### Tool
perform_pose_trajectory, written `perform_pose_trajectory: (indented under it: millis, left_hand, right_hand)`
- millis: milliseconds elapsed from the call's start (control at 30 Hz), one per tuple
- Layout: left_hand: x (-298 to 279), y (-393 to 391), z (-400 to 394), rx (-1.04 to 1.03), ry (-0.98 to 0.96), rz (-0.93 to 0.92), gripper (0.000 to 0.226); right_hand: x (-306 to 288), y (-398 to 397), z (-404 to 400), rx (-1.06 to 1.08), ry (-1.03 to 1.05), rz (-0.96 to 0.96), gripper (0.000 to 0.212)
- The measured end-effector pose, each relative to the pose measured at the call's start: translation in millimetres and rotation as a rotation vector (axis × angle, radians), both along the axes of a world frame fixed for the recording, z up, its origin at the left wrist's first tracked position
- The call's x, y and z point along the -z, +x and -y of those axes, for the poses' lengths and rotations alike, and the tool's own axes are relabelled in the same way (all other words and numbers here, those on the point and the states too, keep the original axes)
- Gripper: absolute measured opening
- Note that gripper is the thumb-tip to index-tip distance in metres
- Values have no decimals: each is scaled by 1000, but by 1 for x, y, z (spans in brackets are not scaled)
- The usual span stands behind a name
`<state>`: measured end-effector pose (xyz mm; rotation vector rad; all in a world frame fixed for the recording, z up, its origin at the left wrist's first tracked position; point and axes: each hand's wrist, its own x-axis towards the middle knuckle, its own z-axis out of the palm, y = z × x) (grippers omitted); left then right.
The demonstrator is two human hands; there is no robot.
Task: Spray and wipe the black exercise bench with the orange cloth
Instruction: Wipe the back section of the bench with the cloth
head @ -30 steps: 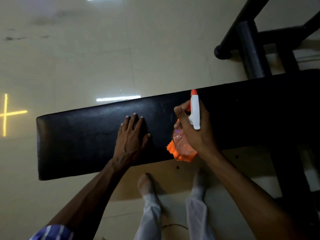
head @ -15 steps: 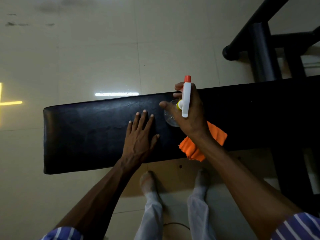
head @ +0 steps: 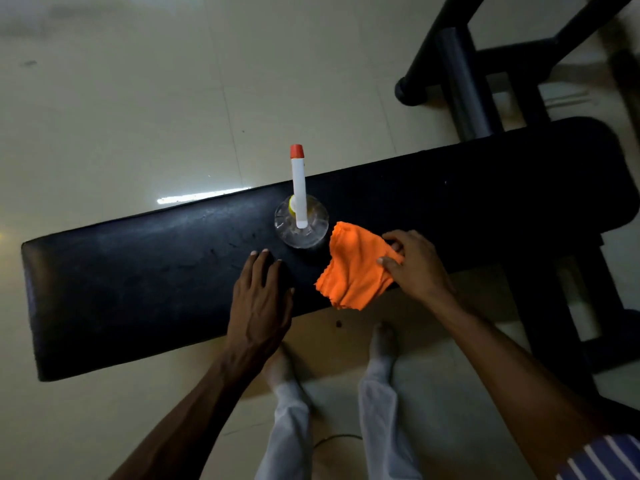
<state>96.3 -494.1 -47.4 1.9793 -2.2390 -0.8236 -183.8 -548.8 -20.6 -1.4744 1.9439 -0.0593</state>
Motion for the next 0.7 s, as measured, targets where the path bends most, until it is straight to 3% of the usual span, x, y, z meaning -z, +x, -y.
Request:
perform_pose_trajectory:
  millis: [167,333,433,533,700]
  left_hand:
    - [1,-20,-4,66,-56,-36,39]
    - [-7,-51,2,71,-94,-135,43]
    - [-16,-76,12,88,-103,-186,43]
    - [-26,-102,26,109,-115,-211,43]
    - [-31,-139,56,102,-124,-206,46]
  right_hand:
    - [-3,-4,1,9,30,90,24]
    - [-33,-31,4,184,94,381,18]
    - [-63,-58,16,253,-38,444,20]
    - [-95,-86,40,238,-282,289,17]
    - [-122,-96,72,34,-601,26,18]
